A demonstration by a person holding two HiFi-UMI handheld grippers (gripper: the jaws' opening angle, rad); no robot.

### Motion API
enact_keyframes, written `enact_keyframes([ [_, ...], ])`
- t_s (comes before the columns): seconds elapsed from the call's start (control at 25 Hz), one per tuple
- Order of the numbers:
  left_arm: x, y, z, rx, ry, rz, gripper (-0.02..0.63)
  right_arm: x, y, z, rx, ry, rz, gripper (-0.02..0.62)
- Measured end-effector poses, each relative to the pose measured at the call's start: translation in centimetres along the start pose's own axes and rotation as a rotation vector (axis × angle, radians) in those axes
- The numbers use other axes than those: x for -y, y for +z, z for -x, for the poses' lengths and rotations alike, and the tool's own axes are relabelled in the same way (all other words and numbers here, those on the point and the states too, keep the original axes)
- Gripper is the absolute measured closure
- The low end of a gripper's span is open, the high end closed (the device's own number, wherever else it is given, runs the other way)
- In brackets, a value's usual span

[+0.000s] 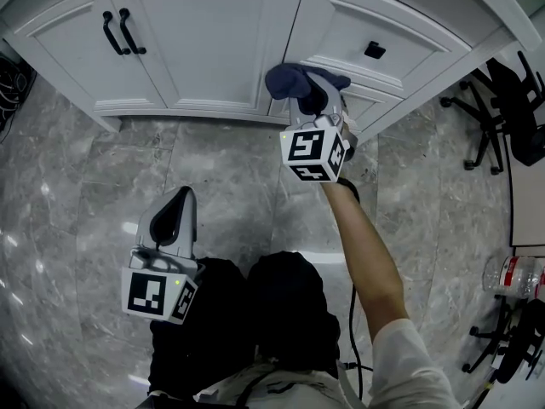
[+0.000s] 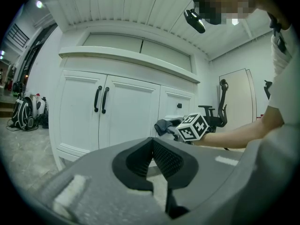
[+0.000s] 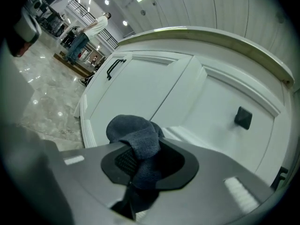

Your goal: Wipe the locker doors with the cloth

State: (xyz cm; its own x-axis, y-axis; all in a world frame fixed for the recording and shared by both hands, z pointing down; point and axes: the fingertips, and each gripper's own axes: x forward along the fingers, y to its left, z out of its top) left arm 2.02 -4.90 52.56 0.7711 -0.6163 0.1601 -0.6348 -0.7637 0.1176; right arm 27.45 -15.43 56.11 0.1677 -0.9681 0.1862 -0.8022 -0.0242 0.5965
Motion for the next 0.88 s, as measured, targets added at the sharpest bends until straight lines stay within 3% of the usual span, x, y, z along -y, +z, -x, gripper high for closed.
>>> enact_keyframes([
  [0.48,-1.1,-0.7,0.3,-0.010,0.027,0.010,0.604,-6.9,-7.2,-2.2,-0.125,0.124,-0.021,0.511],
  [0.88,-2.2,-1.8,0.1,-0.024,0.054,0.019,0.604,-11.8,-10.2,-3.9,-0.207,0.221,-0.083,0.511],
])
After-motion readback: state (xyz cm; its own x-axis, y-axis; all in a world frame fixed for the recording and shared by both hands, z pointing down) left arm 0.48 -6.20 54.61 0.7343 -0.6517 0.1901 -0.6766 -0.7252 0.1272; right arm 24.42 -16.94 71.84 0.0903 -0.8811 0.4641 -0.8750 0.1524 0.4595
